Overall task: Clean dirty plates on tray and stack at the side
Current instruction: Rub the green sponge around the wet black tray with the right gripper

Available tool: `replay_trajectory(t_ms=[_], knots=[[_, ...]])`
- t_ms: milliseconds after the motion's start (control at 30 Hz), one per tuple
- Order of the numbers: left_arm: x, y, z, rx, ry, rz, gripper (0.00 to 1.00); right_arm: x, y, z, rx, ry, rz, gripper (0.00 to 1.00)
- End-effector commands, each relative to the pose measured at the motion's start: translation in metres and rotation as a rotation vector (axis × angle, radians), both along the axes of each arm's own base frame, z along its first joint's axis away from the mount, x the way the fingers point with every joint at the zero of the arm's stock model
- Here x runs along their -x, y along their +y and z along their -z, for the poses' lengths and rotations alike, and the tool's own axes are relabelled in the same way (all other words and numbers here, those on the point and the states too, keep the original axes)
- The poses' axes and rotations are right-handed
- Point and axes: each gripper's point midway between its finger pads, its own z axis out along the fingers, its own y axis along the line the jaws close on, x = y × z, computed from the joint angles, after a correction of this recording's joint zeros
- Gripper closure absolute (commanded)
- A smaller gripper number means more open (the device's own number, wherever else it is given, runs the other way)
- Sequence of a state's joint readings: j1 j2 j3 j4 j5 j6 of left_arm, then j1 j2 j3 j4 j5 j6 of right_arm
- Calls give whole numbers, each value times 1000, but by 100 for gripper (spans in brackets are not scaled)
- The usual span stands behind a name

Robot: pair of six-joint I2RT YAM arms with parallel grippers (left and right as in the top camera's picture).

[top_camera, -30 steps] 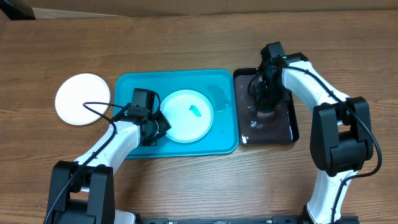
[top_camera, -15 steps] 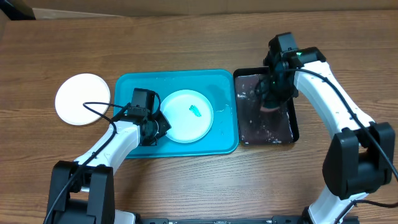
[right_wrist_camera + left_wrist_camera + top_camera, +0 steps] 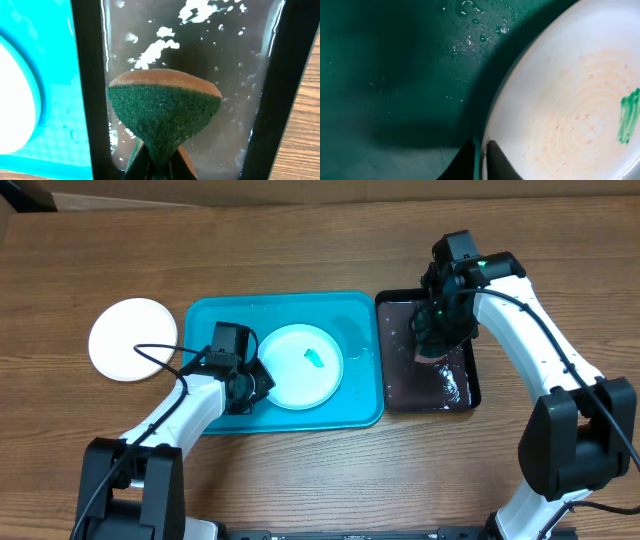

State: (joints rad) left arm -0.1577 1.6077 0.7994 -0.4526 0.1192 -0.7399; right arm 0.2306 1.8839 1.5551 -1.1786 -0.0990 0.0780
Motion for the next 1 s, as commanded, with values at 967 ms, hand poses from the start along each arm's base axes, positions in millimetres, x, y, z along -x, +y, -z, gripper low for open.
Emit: replay_trajectory(t_ms=[967], knots=[[6, -1, 8, -5, 26, 10, 96, -8, 2, -7, 171, -129, 43, 96]])
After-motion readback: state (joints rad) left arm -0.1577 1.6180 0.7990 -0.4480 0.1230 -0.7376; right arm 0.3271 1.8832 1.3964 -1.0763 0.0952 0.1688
